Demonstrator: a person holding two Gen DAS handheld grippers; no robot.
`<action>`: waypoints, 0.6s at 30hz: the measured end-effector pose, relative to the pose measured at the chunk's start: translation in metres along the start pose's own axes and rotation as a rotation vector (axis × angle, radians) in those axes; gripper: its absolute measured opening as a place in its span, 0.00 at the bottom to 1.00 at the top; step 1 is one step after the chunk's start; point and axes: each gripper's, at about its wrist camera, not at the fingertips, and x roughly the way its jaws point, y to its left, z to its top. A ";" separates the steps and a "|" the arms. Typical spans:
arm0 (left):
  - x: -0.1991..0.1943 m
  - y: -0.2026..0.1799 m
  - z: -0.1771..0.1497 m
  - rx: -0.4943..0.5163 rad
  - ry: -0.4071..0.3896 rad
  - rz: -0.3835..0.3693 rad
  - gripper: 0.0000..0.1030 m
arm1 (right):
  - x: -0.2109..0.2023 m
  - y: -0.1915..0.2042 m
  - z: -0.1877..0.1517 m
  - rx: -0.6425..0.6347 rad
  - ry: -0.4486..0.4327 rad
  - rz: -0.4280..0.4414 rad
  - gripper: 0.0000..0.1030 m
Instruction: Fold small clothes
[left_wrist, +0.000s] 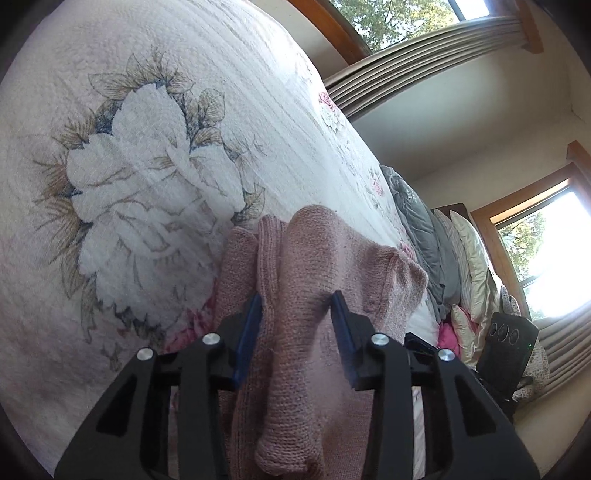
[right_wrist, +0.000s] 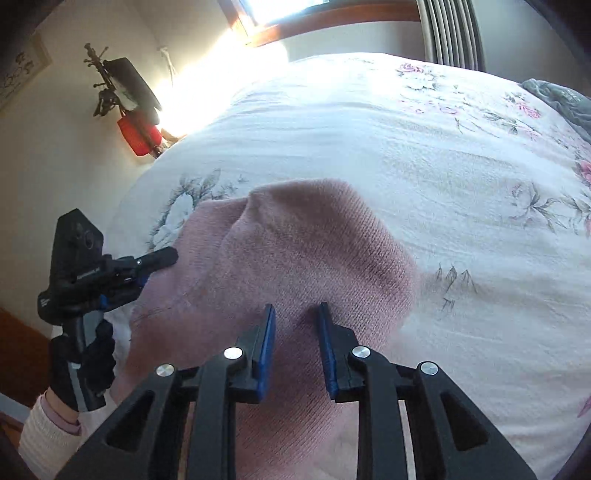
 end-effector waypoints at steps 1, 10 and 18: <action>0.003 0.001 -0.002 0.004 0.007 0.031 0.29 | 0.004 -0.008 0.002 0.020 0.003 -0.007 0.21; 0.007 0.003 -0.011 0.037 0.009 0.137 0.31 | 0.033 -0.005 0.021 0.163 0.024 0.034 0.20; -0.071 -0.026 -0.042 0.135 -0.070 0.198 0.42 | -0.032 0.016 -0.046 0.113 -0.014 0.068 0.43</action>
